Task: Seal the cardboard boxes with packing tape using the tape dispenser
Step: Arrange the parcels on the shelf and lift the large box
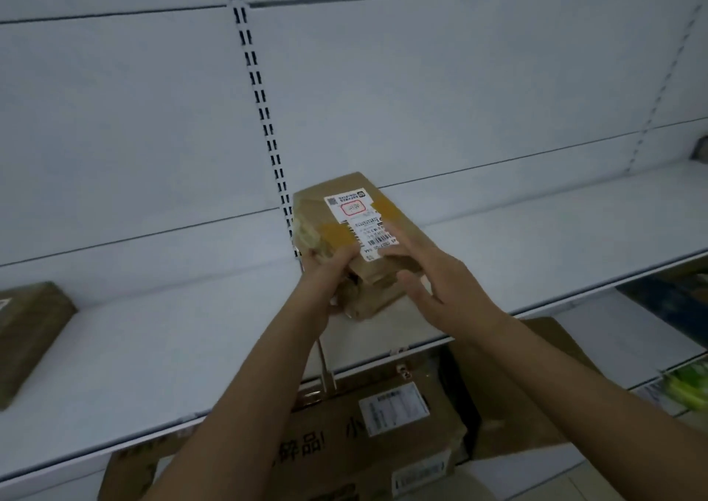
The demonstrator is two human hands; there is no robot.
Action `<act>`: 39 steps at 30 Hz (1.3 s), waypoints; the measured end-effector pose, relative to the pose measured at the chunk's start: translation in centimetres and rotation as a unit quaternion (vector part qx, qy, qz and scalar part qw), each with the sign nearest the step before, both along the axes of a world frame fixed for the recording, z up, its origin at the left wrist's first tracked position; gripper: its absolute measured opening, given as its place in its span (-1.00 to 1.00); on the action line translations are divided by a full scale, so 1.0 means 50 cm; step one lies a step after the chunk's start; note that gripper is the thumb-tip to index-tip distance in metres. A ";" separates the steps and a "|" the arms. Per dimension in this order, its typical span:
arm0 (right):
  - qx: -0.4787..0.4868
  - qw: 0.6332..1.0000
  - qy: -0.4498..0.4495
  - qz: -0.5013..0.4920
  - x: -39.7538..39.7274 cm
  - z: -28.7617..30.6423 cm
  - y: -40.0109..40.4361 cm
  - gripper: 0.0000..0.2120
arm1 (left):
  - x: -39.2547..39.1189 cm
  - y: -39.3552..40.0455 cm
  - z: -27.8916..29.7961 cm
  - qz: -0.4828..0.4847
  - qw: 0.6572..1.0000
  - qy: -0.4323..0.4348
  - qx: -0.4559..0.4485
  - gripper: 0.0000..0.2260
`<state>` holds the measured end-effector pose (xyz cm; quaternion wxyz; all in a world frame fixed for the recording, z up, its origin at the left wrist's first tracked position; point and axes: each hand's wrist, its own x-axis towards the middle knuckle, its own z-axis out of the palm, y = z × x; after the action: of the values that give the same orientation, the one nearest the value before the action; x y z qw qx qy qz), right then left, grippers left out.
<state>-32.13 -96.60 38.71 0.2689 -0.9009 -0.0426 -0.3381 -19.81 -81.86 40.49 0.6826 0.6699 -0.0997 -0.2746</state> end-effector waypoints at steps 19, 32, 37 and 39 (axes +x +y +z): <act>0.584 0.738 0.306 0.143 0.320 0.046 0.508 -0.63 | 0.154 0.718 0.012 0.318 0.721 -0.481 0.384 -0.71; 0.181 0.950 0.233 0.100 0.420 0.023 0.707 -0.16 | 0.203 0.872 -0.068 0.147 0.725 -0.421 0.525 -0.34; 0.084 0.994 0.065 0.036 0.393 0.012 0.717 -0.13 | 0.180 0.891 -0.067 0.142 0.757 -0.431 0.469 -0.25; -0.016 0.990 -0.130 0.047 0.344 -0.006 0.731 -0.45 | 0.152 0.904 -0.085 0.189 0.761 -0.482 0.391 -0.31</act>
<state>-14.94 -60.05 38.39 0.2622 -0.8505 -0.1247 -0.4386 -12.20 -36.68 36.25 0.2609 0.9279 -0.1706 0.2044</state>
